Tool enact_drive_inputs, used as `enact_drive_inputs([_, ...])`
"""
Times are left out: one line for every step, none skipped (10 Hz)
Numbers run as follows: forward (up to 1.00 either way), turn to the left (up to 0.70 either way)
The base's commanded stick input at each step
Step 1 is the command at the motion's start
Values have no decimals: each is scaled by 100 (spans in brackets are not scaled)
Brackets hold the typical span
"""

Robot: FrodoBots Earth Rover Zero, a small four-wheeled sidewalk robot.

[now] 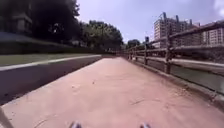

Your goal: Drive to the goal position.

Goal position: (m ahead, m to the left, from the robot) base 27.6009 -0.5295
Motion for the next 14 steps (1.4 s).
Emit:
enact_drive_inputs([70, 0])
enact_drive_inputs([70, 0])
enact_drive_inputs([70, 0])
enact_drive_inputs([70, -23])
enact_drive_inputs([70, -35])
enact_drive_inputs([70, -5])
enact_drive_inputs([70, 0])
enact_drive_inputs([70, 0])
enact_drive_inputs([70, 0])
enact_drive_inputs([70, 0])
enact_drive_inputs([70, 0])
enact_drive_inputs([70, 0])
enact_drive_inputs([70, 0])
enact_drive_inputs([70, 0])
